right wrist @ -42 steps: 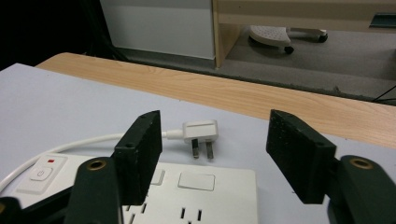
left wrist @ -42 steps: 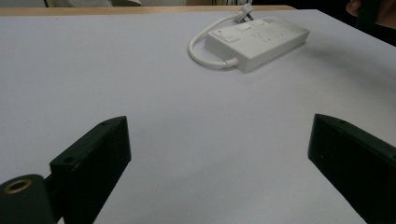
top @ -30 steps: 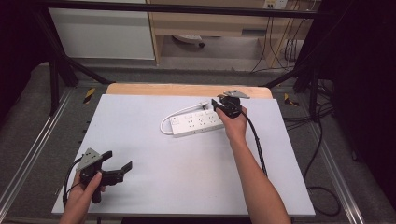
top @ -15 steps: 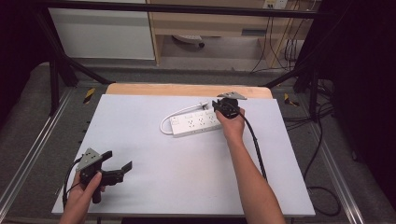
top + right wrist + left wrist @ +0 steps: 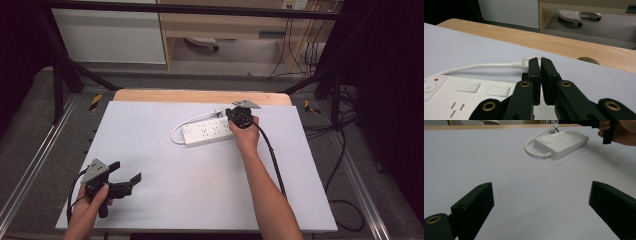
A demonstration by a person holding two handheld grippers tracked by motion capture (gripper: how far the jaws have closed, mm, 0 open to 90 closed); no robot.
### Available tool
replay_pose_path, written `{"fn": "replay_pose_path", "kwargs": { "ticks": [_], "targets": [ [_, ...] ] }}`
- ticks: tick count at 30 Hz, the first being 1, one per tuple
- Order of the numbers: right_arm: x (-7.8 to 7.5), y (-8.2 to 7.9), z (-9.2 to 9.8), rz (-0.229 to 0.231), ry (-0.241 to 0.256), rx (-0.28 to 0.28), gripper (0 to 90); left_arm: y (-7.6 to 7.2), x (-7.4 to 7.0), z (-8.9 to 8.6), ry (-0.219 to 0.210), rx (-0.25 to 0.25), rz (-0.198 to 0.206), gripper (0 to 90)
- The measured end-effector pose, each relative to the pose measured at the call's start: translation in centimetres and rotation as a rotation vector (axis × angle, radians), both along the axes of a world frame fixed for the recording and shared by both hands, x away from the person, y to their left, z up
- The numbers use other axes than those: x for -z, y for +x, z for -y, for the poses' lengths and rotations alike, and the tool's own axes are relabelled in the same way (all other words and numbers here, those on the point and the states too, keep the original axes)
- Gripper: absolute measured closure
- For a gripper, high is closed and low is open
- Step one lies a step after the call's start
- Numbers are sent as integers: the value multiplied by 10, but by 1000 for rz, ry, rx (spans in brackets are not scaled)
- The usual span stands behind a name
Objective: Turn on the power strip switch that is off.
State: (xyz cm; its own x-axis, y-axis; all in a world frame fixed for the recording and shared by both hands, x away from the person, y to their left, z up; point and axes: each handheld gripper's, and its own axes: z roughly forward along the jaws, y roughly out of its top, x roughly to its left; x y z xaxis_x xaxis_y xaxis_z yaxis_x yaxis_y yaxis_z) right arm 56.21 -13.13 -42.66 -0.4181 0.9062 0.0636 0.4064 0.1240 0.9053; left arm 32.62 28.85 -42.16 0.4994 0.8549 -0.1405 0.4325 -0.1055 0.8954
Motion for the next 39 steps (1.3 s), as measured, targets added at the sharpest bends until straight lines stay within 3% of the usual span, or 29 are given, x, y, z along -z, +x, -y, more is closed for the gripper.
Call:
{"fn": "replay_pose_path", "kwargs": {
  "ticks": [17, 39],
  "targets": [
    [12, -2, -11, -29, -24, -33, 900, 0, 0, 0, 1, 1, 3, 60],
    [21, 0, -17, -45, -26, -32, 900, -1, -1, -1, 0, 3, 4, 60]
  ]
}}
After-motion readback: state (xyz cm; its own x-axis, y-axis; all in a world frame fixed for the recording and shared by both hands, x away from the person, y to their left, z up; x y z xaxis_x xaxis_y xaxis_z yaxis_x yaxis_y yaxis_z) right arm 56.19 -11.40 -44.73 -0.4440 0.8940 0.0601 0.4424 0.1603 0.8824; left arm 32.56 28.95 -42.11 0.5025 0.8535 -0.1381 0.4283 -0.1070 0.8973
